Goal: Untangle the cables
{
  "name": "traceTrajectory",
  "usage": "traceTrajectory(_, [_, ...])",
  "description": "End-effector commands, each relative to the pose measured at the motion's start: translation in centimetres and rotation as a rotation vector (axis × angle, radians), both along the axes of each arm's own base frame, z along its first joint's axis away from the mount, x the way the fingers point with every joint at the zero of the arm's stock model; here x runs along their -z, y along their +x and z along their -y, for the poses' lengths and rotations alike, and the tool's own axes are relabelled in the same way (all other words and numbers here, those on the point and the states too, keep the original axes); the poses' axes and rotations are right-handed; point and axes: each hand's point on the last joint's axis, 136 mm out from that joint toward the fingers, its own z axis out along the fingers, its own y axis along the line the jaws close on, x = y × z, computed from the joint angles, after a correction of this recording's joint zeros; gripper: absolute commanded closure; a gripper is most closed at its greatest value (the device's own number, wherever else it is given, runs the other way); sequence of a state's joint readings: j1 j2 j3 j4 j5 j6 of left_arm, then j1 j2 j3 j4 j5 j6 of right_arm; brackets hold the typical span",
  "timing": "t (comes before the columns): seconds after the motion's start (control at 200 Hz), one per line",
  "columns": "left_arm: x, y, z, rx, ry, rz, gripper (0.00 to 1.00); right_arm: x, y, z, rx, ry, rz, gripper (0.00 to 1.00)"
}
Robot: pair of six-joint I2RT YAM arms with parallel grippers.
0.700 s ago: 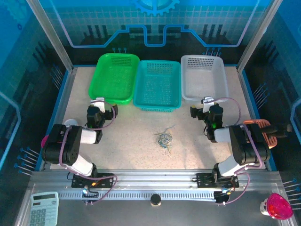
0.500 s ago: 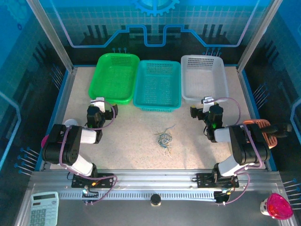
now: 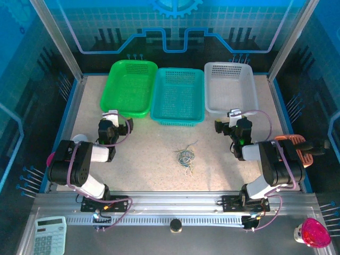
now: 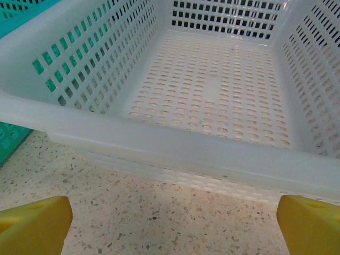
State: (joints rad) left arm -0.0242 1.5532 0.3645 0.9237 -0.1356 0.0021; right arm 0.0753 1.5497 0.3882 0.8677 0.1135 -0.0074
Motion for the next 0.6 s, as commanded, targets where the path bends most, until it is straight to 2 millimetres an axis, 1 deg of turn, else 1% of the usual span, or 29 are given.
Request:
traceTrajectory(0.0, [-0.7,0.6,-0.1,0.003,-0.010,0.017,0.01,-1.2,0.5,0.2,-0.001,0.017,0.032,0.00])
traceTrajectory(0.235, [-0.7,0.6,-0.1,0.009,-0.014,0.022,0.01,-1.2,0.5,0.3,-0.002,0.022,0.034,0.00])
traceTrajectory(0.275, [-1.0,0.5,0.2,0.034,-0.020,0.026,0.01,-1.4,0.4,0.3,0.001,0.028,0.042,0.00])
traceTrajectory(0.305, [-1.3,0.4,0.6,0.053,-0.022,0.029,0.01,-1.6,0.3,0.7,0.023,0.032,0.050,0.00])
traceTrajectory(0.355, [-2.1,0.2,0.8,0.066,-0.021,0.033,0.01,-2.6,-0.1,1.2,0.047,0.027,0.072,0.00])
traceTrajectory(0.44, [-3.7,-0.2,0.0,0.019,-0.023,0.032,0.01,-4.6,-1.2,1.8,0.090,0.027,0.101,0.00])
traceTrajectory(0.49, [-4.8,-0.3,-0.3,0.003,-0.024,0.037,0.01,-5.4,-1.8,2.2,0.120,0.039,0.100,0.00])
traceTrajectory(0.505, [-5.0,-0.4,-0.4,0.000,-0.025,0.037,0.01,-5.9,-2.1,2.4,0.134,0.051,0.104,0.00])
traceTrajectory(0.595, [-6.7,-0.7,-0.5,-0.018,-0.057,0.055,0.01,-7.5,-3.5,2.6,0.164,0.117,0.095,0.00])
